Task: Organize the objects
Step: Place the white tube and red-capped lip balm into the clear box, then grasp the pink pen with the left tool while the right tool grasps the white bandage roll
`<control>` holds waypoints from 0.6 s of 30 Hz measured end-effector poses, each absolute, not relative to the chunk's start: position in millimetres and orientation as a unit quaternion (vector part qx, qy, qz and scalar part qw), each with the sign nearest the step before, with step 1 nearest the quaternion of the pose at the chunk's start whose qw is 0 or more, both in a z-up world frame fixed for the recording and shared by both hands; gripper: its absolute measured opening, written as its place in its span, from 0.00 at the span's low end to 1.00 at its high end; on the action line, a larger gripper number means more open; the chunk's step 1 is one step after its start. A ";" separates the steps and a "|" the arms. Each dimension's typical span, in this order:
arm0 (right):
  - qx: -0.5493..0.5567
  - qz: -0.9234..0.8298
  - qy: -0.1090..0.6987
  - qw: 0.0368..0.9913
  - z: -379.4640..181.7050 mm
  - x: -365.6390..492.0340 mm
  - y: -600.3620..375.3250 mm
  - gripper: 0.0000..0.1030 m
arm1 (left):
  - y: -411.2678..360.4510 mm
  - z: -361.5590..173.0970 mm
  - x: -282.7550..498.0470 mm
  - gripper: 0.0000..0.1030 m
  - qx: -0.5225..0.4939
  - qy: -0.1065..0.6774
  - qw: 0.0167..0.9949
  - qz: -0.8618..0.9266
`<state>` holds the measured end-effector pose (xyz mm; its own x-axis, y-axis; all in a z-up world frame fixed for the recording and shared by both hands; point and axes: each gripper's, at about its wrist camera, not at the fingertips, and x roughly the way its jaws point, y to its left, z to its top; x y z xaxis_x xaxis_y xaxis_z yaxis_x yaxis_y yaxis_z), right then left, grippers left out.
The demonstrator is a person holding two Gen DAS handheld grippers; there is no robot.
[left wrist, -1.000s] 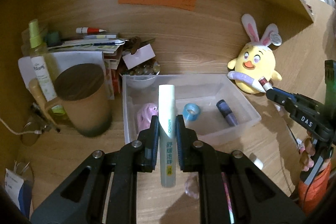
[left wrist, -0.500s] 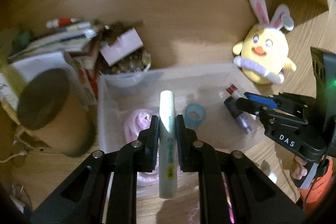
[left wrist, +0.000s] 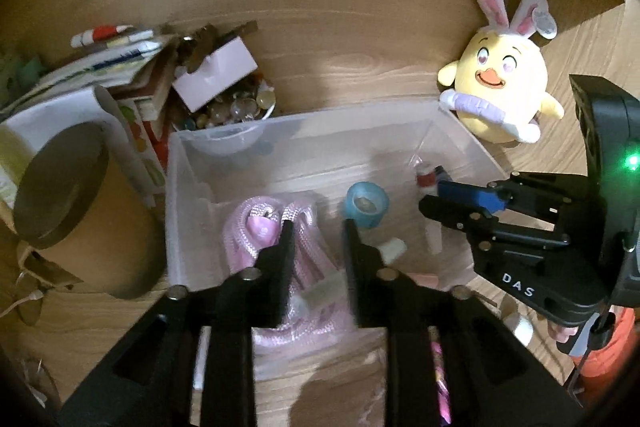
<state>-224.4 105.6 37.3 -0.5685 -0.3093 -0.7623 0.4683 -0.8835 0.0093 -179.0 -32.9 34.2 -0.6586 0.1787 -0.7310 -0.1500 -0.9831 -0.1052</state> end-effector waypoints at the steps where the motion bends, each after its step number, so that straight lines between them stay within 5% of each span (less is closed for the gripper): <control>1: 0.408 -0.881 0.096 0.222 39.0 -223.4 105.7 0.15 | -33.8 36.6 -176.8 0.40 -0.399 -0.018 0.088 0.913; 5: 0.390 -0.889 0.093 0.221 52.3 -211.4 111.9 0.26 | -35.2 46.8 -164.4 0.52 -0.381 -0.016 0.080 0.921; 13: 0.348 -0.910 0.080 0.212 76.4 -172.3 138.6 0.47 | -32.7 60.1 -125.7 0.93 -0.350 -0.013 0.063 0.935; 18: 0.338 -0.915 0.071 0.210 79.3 -147.7 153.5 0.53 | -29.1 53.2 -106.5 0.95 -0.355 -0.002 0.063 0.933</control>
<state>-147.7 153.5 79.3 -0.6836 -0.3362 -0.6478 0.4320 -0.9018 0.0121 -106.5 -29.1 53.2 -0.7407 0.1190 -0.6612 -0.1168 -0.9920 -0.0477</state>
